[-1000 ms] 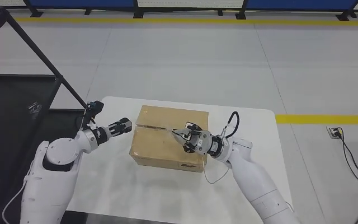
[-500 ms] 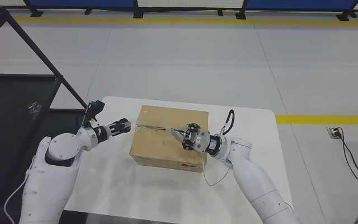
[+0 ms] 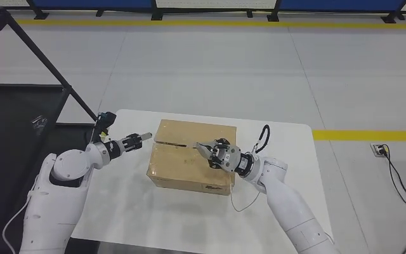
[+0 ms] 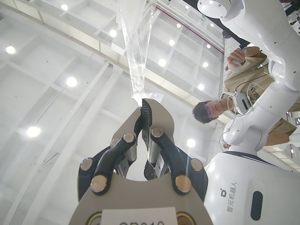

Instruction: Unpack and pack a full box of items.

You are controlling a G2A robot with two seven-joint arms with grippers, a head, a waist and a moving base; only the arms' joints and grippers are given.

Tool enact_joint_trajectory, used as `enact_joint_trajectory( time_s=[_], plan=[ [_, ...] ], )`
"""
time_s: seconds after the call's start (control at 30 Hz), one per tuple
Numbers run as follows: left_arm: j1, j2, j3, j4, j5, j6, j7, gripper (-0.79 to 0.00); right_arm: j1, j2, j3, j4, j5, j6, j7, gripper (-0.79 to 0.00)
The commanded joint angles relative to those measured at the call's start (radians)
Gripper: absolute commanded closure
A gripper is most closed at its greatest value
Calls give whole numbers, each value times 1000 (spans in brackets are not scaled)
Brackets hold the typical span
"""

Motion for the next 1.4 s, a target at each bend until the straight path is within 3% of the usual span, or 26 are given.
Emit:
enact_joint_trajectory(
  time_s=[0.0,0.27,0.37,0.4,0.67,1.0,1.27,1.37],
  plan=[
    [0,2,0,-2,3,3,3,-785,-3,0,3,-3,14,6,-8,0],
    [4,11,-13,-9,-6,15,10,-785,-16,2,12,-13,53,28,-38,0],
    [14,10,-40,-27,-175,-9,-37,-785,-24,4,15,-27,72,50,-38,0],
    [16,14,-48,-34,-153,-14,-33,-785,-27,5,17,-32,70,51,-40,0],
    [73,16,-84,-147,-211,-48,127,-785,-26,4,12,-32,85,50,-65,0],
    [126,14,-68,-249,-352,-106,126,-785,-17,-1,-9,-35,106,56,-84,0],
    [98,9,-40,-230,-492,-164,105,-785,-8,-2,-12,-28,112,59,-93,0],
    [54,5,-1,-178,-548,-140,25,-785,-2,-2,-11,-14,121,61,-94,0]
  ],
)
